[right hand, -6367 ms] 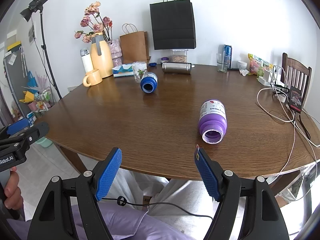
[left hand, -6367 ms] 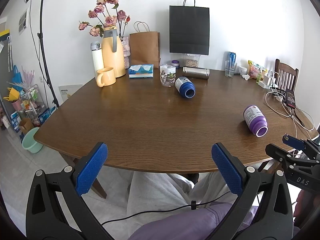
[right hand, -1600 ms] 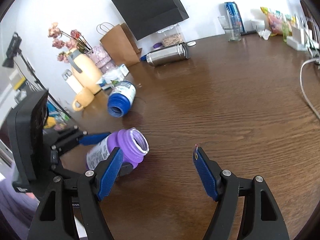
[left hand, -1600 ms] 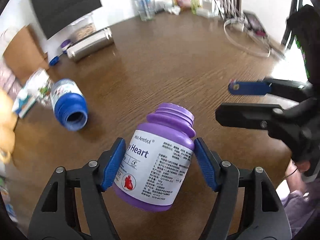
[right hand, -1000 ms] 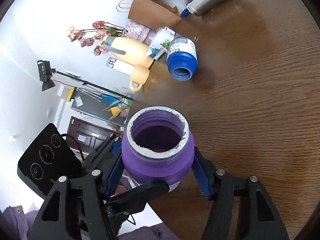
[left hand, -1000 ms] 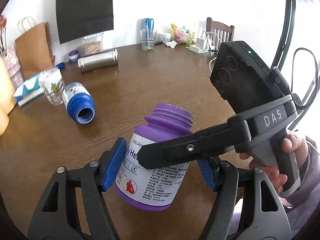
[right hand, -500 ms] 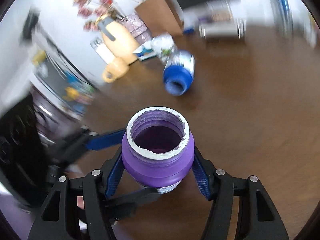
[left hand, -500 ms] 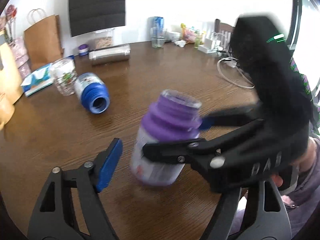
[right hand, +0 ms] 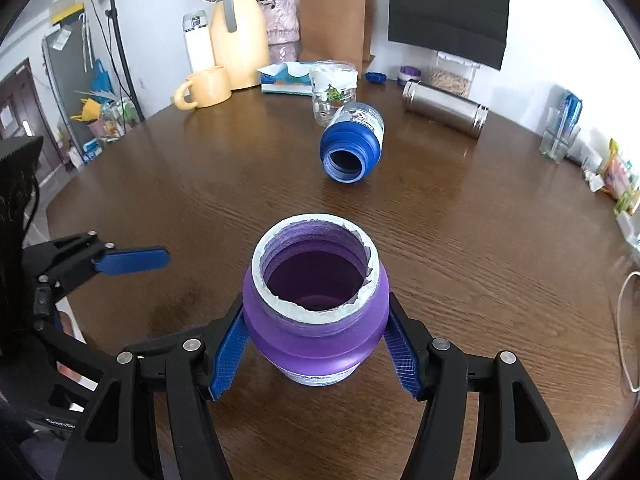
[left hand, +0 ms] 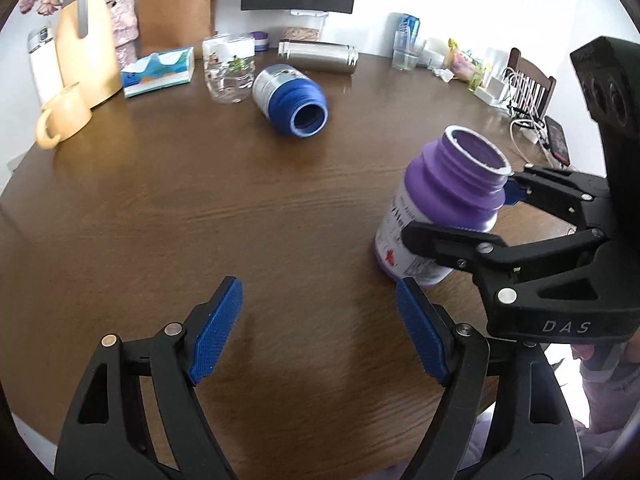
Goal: Flip cup upright
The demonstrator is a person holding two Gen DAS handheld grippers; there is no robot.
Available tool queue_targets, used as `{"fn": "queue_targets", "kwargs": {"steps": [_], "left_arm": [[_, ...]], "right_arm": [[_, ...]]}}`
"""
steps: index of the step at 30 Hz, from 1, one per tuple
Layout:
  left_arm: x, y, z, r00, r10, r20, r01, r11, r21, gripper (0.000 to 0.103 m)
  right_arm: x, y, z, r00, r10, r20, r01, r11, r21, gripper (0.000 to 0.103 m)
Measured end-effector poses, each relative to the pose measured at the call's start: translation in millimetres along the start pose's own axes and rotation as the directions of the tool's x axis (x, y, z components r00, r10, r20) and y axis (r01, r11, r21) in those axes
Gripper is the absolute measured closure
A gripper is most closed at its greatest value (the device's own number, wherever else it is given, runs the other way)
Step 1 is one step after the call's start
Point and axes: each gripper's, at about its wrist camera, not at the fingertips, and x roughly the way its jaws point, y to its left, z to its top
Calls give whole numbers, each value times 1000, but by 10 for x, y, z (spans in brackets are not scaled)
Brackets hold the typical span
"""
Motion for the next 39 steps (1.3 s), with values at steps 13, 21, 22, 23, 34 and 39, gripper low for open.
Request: {"fn": "queue_targets", "kwargs": {"steps": [13,21,22,23,34,39], "left_arm": [[-206,18,-192,999,0,40,2,999,-33,21],[-519,-31,-282,995,24,96,-21,999,-38,16],[-580,-30,-290,994,32,109,-27,999,-44,16],[-662,-33,-301,991,44,128,-38,998,-53,16],[-1722,-147,-644,896,285,339,-227,953,-202,0],[-1933,-235,-1046,892,317,322,-240,936,-257,0]], "right_arm": [[-289,130,-63,996,-3,92,1,1000,11,19],[-601,150,-111,989,-18,146,13,999,36,19],[-688,153,-128,986,-26,162,19,999,44,19],[-762,157,-149,984,-30,176,21,999,49,19],[-1568,306,-793,962,-97,255,54,984,168,19],[-1802,401,-1235,958,-85,274,12,966,258,19]]}}
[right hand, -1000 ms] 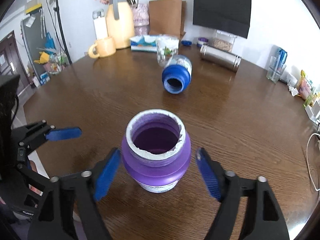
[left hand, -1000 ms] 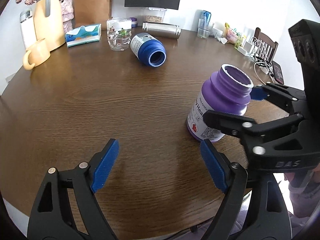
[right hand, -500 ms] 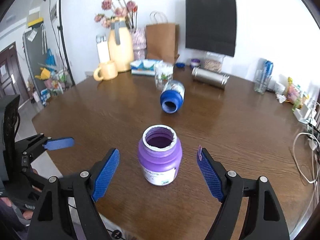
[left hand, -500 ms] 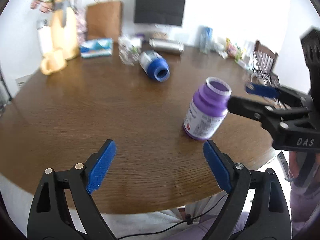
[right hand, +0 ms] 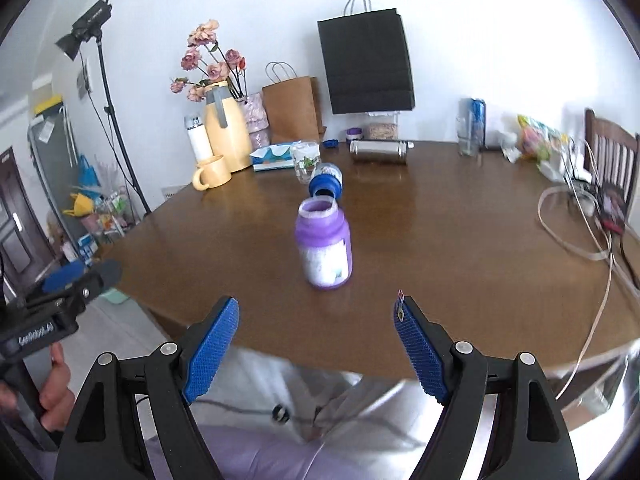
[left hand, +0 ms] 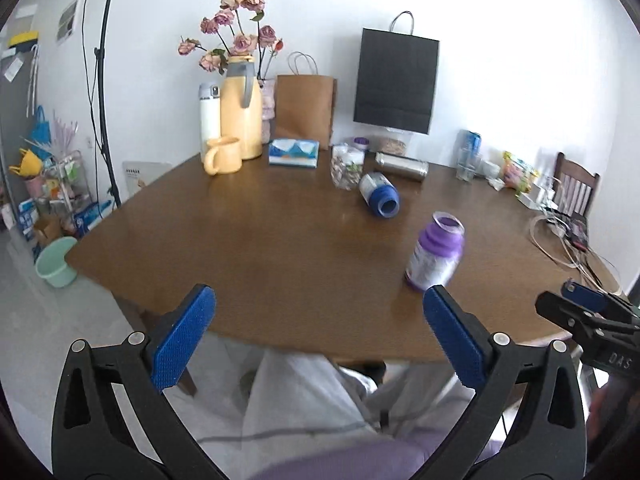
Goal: Flip cup upright
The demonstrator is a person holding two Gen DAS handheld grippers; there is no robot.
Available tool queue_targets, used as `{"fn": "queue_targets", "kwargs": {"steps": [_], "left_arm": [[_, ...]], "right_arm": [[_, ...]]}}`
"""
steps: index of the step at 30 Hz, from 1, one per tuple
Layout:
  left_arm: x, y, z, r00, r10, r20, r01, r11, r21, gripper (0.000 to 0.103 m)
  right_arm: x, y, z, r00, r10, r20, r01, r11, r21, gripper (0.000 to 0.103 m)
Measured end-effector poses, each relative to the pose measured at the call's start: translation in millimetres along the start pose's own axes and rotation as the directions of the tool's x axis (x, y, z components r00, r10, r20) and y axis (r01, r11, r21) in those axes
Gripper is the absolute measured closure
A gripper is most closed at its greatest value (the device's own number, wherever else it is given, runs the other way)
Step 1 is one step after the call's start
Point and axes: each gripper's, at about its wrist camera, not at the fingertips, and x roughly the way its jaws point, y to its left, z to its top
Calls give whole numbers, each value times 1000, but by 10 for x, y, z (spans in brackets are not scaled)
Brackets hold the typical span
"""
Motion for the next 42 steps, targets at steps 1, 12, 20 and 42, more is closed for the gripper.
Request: {"fn": "queue_targets", "kwargs": {"steps": [1,12,20,42], "left_arm": [[-49,-13,-60,1000,5,1,-5,1000,10,0],[-142,-118,-15,999,7,39,-9,998,64,0],[-155,-147,-24,999,1,39,-4,997,74,0],[-178,-119,-24,999,14,33,-16,998,66,0]], "right_arm": [[-22,23,-43,1000,-3,1,3,1000,0,19],[-26,157,-58,1000,-10,2,10,999,-44,19],[-27,148,-50,1000,-11,7,11,999,-40,19],[-37,155,-47,1000,-10,14,11,999,-41,19]]}}
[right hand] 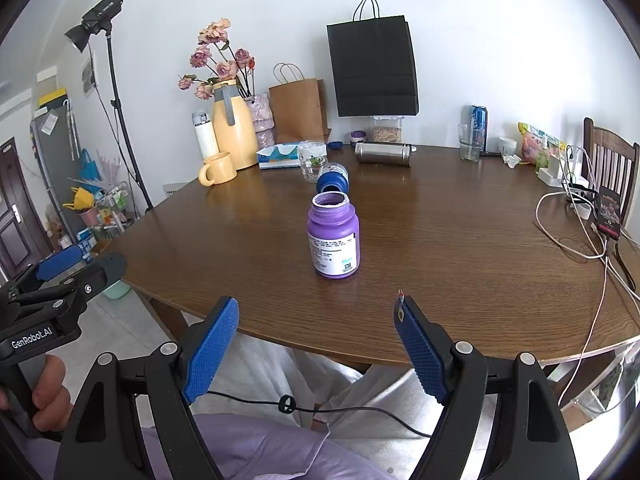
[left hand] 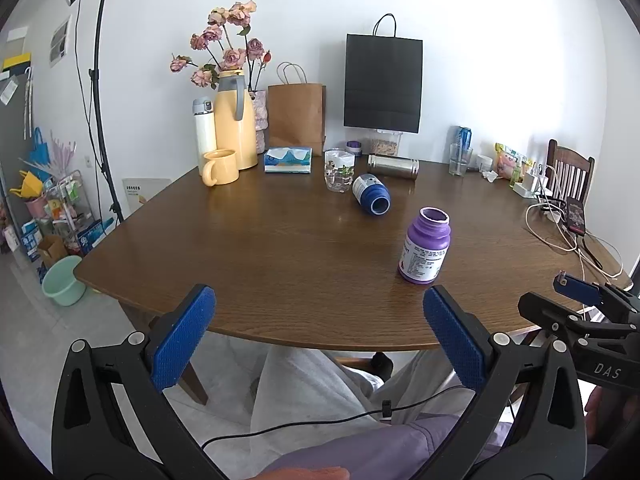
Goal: Flip cup upright
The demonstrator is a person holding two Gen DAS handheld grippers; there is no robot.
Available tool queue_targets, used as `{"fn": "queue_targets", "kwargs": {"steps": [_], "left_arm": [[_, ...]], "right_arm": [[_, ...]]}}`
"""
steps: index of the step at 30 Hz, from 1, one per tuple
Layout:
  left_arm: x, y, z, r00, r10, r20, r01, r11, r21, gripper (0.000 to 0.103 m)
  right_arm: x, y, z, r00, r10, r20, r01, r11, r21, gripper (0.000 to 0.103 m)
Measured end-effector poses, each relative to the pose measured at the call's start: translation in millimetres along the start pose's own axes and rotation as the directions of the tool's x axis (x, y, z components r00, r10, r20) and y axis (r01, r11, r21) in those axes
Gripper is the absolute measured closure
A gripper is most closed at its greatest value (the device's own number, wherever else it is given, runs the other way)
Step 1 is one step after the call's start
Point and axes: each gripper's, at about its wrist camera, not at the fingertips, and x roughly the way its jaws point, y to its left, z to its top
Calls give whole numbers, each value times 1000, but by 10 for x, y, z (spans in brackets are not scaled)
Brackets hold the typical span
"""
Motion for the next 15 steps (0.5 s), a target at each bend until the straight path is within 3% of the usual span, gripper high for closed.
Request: {"fn": "queue_targets", "kwargs": {"steps": [15], "left_arm": [[-8,-8,-6,1000,0,-3,0,1000,2,0]], "right_arm": [[-2,24,-16,1000,2,-5,-2,1000,0,19]]}}
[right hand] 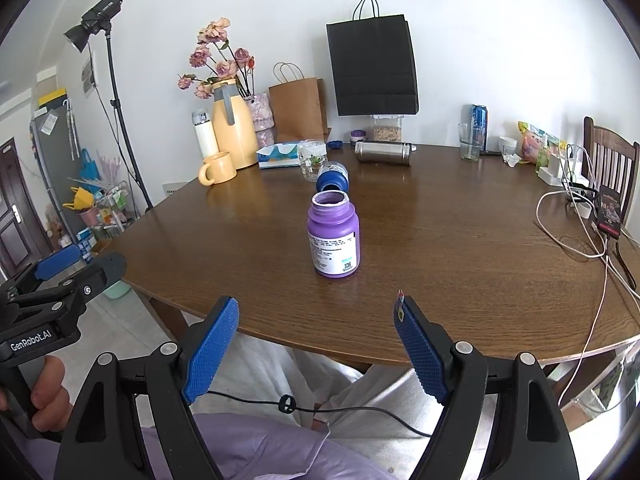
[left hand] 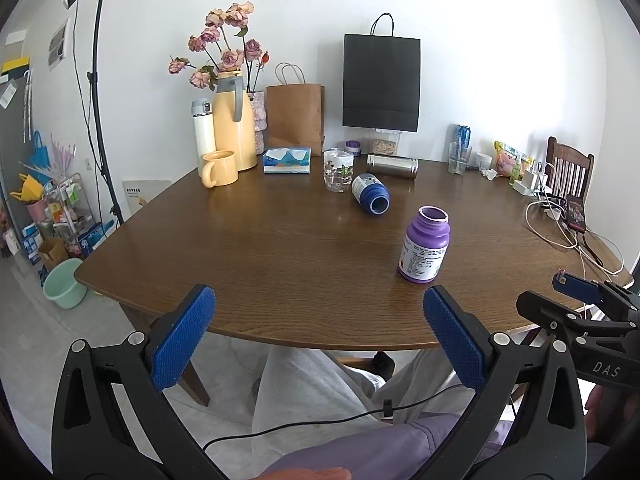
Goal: Flip cup upright
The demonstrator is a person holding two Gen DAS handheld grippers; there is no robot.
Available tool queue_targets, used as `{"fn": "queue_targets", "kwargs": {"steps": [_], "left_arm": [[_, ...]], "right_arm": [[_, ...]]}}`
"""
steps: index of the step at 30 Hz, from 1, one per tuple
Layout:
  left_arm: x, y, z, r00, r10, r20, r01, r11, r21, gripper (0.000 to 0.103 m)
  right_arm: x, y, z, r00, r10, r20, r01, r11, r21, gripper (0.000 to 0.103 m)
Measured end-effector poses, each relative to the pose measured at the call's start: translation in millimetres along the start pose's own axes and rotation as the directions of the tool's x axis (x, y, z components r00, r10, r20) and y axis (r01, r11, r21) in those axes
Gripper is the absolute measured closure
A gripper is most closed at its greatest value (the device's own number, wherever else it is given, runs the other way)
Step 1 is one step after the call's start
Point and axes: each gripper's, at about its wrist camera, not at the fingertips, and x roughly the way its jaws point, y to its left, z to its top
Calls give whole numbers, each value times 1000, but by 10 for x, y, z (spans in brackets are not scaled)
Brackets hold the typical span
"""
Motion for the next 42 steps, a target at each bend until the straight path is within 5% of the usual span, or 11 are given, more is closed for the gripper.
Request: {"fn": "queue_targets", "kwargs": {"steps": [42], "left_arm": [[46,6,-8,1000,-4,-4,4,1000,13,0]], "right_arm": [[52,-10,-3,1000,-6,7,6,1000,1,19]]}}
